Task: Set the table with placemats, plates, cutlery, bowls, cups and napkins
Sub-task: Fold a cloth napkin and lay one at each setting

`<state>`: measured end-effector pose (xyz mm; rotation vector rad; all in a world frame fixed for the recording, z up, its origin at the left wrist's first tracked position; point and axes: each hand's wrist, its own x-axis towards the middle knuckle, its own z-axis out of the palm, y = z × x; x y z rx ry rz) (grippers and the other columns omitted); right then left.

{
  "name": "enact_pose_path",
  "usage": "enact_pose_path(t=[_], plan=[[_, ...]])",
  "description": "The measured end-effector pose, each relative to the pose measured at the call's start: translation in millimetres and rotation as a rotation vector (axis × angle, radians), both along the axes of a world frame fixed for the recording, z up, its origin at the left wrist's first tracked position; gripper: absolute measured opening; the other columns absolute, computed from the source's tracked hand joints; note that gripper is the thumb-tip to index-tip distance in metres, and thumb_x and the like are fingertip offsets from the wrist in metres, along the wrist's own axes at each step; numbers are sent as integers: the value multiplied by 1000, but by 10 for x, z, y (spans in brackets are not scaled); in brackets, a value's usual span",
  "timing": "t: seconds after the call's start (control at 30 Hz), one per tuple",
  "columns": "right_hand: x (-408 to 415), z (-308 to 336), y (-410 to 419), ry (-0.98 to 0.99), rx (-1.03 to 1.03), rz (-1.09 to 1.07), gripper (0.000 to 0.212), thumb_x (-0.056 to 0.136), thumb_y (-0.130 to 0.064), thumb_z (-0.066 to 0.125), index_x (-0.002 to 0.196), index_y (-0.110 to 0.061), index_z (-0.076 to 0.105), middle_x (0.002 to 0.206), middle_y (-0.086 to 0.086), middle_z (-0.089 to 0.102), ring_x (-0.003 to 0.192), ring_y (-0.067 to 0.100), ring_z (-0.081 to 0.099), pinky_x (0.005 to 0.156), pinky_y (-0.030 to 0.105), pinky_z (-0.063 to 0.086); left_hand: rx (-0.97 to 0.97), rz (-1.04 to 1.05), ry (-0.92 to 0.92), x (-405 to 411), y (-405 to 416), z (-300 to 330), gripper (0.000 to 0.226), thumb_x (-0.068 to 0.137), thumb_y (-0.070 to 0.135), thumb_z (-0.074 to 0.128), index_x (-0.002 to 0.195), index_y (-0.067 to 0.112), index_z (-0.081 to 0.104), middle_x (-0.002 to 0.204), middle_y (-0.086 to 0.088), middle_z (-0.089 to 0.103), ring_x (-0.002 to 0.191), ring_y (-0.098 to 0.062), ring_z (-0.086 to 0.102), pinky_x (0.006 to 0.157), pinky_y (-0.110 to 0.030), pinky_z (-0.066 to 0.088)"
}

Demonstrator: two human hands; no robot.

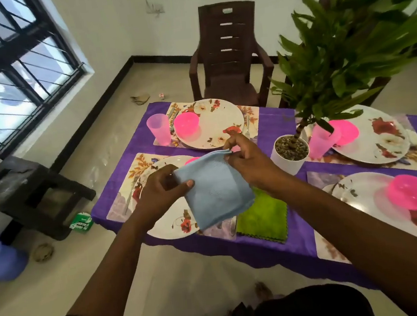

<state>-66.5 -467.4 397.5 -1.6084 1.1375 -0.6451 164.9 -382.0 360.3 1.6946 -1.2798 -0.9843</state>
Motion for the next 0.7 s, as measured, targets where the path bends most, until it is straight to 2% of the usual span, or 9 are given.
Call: enact_pose_path(t=[0.07, 0.13, 0.23, 0.3, 0.4, 0.5, 0.6, 0.67, 0.7], plan=[[-111, -57, 27, -48, 30, -74, 16, 105, -19, 52, 114, -31, 51, 95, 14, 67, 73, 22, 59, 56, 28, 42, 9, 46, 190, -106, -65, 25, 48, 82, 37, 86, 121, 24, 60, 112, 3, 74, 105, -24, 73, 83, -41, 64], [-237, -82, 67, -162, 61, -120, 29, 104, -11, 50, 119, -36, 50, 90, 12, 64, 68, 22, 53, 53, 27, 40, 0, 70, 319, -234, -154, 53, 45, 87, 27, 82, 122, 28, 55, 108, 6, 76, 101, -22, 75, 76, -41, 65], [-429, -81, 145, -299, 122, -123, 45, 101, 1, 48, 122, -38, 57, 98, 6, 66, 70, 23, 51, 55, 29, 40, -41, 119, 325, -436, -283, 78, 42, 91, 23, 78, 124, 32, 53, 109, 8, 75, 96, -17, 75, 72, -39, 65], [-575, -72, 192, -334, 181, -121, 40, 101, -1, 52, 119, -33, 68, 110, 6, 70, 81, 20, 59, 59, 27, 46, -60, 125, 305, -587, -353, 82, 37, 93, 20, 76, 119, 35, 53, 99, 12, 73, 91, -18, 74, 67, -35, 63], [-809, -68, 251, -309, 222, -106, 28, 100, -9, 63, 118, -25, 76, 120, 1, 72, 92, 15, 63, 66, 31, 52, -57, 118, 255, -808, -421, 76, 32, 96, 19, 70, 117, 36, 52, 100, 4, 70, 95, -26, 70, 70, -45, 60], [-1054, -80, 286, -290, 240, -165, 41, 92, -1, 72, 128, -21, 70, 123, 0, 68, 92, 13, 67, 61, 27, 56, -42, 94, 259, -1047, -452, 88, 31, 99, 22, 65, 121, 40, 52, 108, 2, 65, 98, -25, 67, 66, -38, 58], [-1295, -96, 305, -306, 263, -206, 58, 85, 10, 73, 137, -14, 62, 111, -3, 69, 84, 3, 70, 62, 24, 58, 25, 8, 390, -1241, -473, 109, 19, 103, 21, 61, 116, 35, 62, 101, 10, 72, 95, -24, 66, 63, -36, 58], [-1428, -133, 333, -287, 256, -221, 66, 83, 12, 74, 140, -16, 58, 111, -3, 70, 85, 4, 72, 67, 28, 61, 96, -110, 503, -1326, -460, 111, 19, 103, 15, 59, 114, 25, 71, 104, 8, 74, 90, -21, 65, 62, -32, 57], [-1573, -150, 366, -261, 239, -240, 69, 81, 12, 75, 142, -17, 57, 116, -1, 69, 91, 7, 72, 75, 34, 63, 137, -174, 536, -1443, -459, 87, 23, 102, 10, 58, 115, 22, 73, 107, 5, 74, 86, -18, 66, 60, -30, 57]])
